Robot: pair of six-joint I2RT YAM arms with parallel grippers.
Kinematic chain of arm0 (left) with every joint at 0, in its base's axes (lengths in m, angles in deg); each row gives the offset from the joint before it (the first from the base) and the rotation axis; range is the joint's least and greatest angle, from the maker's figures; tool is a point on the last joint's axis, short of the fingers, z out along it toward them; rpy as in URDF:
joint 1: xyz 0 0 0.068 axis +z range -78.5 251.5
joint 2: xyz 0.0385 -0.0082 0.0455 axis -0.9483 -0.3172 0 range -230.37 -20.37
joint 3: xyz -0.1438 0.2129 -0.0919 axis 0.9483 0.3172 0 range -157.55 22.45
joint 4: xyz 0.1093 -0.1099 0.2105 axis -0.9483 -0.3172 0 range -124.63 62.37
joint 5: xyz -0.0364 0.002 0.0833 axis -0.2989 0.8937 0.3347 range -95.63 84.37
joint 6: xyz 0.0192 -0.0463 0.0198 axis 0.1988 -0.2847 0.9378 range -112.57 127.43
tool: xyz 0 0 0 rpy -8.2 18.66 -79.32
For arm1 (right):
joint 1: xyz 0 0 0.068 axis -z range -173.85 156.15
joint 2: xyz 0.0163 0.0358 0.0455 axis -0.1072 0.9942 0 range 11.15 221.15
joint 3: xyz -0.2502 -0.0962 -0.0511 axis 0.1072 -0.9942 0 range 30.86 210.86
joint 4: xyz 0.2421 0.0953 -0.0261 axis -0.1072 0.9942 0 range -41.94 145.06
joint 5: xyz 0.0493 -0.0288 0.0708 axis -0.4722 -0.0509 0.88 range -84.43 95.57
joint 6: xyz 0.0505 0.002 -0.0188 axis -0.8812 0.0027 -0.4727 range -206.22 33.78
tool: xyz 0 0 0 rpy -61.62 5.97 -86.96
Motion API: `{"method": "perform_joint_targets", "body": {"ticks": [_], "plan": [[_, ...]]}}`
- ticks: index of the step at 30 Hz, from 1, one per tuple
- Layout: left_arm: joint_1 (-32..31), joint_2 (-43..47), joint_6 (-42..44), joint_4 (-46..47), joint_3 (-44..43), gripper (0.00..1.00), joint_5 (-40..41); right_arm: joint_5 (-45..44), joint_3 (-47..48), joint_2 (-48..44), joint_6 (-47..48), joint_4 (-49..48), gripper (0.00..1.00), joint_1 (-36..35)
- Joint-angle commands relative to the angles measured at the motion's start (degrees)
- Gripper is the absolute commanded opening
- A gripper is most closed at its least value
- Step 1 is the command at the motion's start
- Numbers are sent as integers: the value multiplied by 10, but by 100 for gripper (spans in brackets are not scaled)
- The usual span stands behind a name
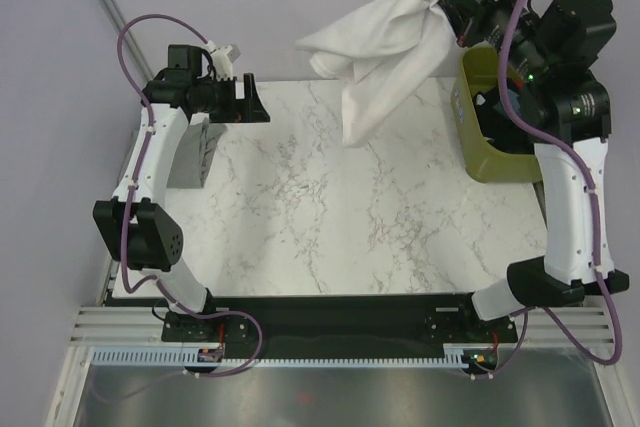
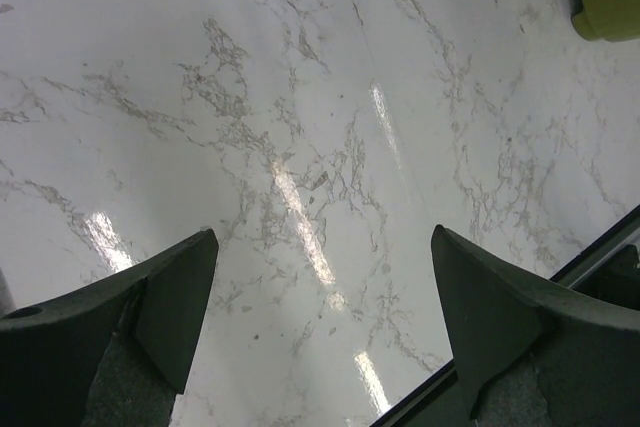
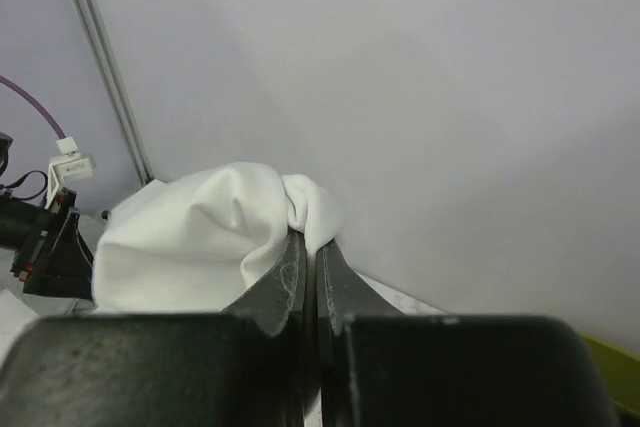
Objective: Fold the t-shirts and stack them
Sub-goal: Move the tshirt to the center of the board, then flatten the tshirt out
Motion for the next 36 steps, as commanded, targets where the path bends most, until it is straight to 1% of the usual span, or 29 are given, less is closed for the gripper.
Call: {"method": "perform_joint_targets", "body": {"ticks": [1,2,3,4,5,6,7,10,13,14,15,16,17,18,19,20,22,23,25,26,27,28,29,30,31,32,36], "plan": [[-2,46,-14,23,10,95,-4,1,-72,-56,-21,-3,0,5],[-2,50,-11,22,15,95,2,-1,-102,-83,-23,-5,0,5],[-2,54,-8,21,19,95,5,-2,-135,-97,-20,-8,19,6],[-2,63,-5,22,30,95,6,-3,-213,-111,-12,-10,46,5],[-2,67,-3,21,37,95,7,-4,-251,-129,-1,-6,64,6],[-2,71,-4,20,42,95,7,-7,-287,-136,2,-2,90,5],[-2,75,-5,20,54,95,4,-9,-348,-142,2,9,97,5],[-2,91,3,19,70,93,-12,1,-423,-145,0,21,98,5],[-5,92,17,6,85,91,-40,46,-485,-143,4,1,98,5],[-11,92,43,-3,94,90,-44,61,-495,-134,4,-1,98,3],[-21,94,62,-26,122,89,-39,86,-506,-123,27,-1,97,-2],[-43,94,77,-40,137,89,-9,111,-505,-94,50,15,97,-9],[-50,94,96,-50,150,89,7,144,-500,-74,84,34,96,-36],[-52,96,91,-57,177,88,15,151,-487,-56,126,53,95,-53],[-51,99,82,-59,189,88,23,158,-481,-21,190,88,93,-69],[-50,105,78,-57,199,88,24,165,-473,-4,226,107,92,-102],[-49,122,80,-45,210,88,32,167,-458,37,266,128,89,-130],[-46,122,92,-44,208,88,38,172,-456,47,271,126,88,-151],[-31,106,111,-46,185,88,52,183,-451,70,275,105,87,-171],[-23,98,125,-47,177,87,62,183,-449,76,276,98,86,-193],[-14,88,128,-46,160,87,80,183,-435,82,278,94,86,-205],[8,79,130,-44,153,87,117,182,-428,91,280,88,85,-217],[23,66,125,-37,142,87,126,179,-422,95,288,85,84,-241],[33,64,122,-32,138,87,116,173,-419,99,295,84,84,-255],[73,64,116,-26,136,87,110,154,-419,106,302,80,84,-268],[82,70,103,-21,134,87,106,146,-419,112,309,80,84,-292],[88,97,87,18,149,87,97,118,-446,149,346,80,82,-334]]}}
